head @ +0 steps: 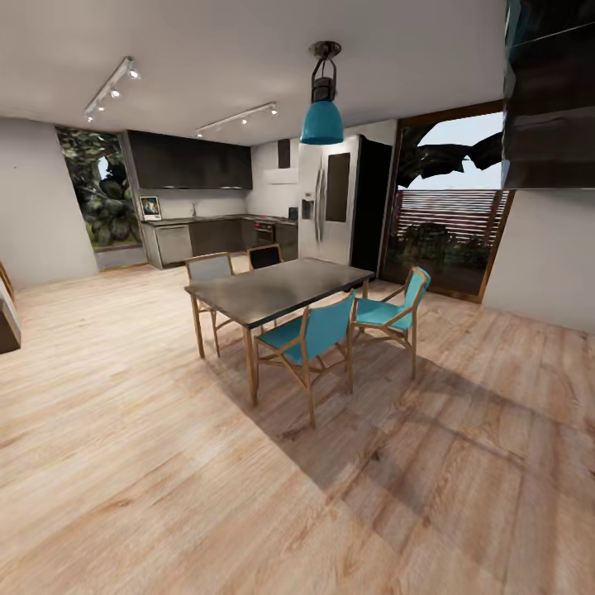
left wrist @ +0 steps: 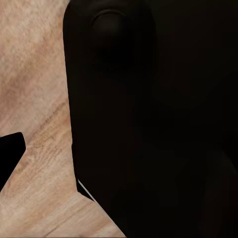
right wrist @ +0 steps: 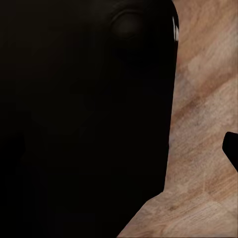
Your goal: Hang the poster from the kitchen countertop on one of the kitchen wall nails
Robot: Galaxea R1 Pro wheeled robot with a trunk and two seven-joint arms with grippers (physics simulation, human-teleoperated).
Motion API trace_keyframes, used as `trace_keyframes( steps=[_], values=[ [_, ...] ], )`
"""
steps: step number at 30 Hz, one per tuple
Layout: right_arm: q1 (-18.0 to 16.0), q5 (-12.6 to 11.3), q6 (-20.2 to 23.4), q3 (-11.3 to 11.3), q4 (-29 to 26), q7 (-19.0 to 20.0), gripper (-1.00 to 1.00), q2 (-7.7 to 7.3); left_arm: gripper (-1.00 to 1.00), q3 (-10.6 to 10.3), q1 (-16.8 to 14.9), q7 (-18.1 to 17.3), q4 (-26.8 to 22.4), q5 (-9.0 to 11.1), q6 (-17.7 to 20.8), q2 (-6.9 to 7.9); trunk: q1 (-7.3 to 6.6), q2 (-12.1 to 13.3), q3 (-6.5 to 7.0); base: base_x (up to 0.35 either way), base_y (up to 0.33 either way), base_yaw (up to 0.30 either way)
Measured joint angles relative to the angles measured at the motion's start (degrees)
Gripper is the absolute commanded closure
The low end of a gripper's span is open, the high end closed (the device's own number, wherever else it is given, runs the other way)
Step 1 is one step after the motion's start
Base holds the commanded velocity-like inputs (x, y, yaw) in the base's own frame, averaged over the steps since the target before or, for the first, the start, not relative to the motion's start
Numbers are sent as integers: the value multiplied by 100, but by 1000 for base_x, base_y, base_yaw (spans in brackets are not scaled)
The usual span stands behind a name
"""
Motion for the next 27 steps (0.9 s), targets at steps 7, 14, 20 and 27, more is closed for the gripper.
trace_keyframes(
  steps=[7, 14, 20, 27],
  values=[
    [-9, -31, 21, -7, 21, 37, -100, 193, -100, -1, 15, -16, -8, 8, 0, -8, 0, 1, 0, 0, 0, 0],
    [-9, -31, 21, -7, 21, 37, -100, 203, -100, -1, 15, -16, -8, 8, 0, -8, 0, 1, 0, 0, 0, 0],
    [-9, -31, 21, -7, 21, 37, -100, 203, -100, -1, 15, -16, -8, 8, 0, -8, 0, 1, 0, 0, 0, 0],
    [-140, 7, -10, -16, -108, 23, -100, 130, -100, 10, 142, 4, -125, 5, -6, -137, 0, 1, 2, 0, 0, 0]
  ],
)
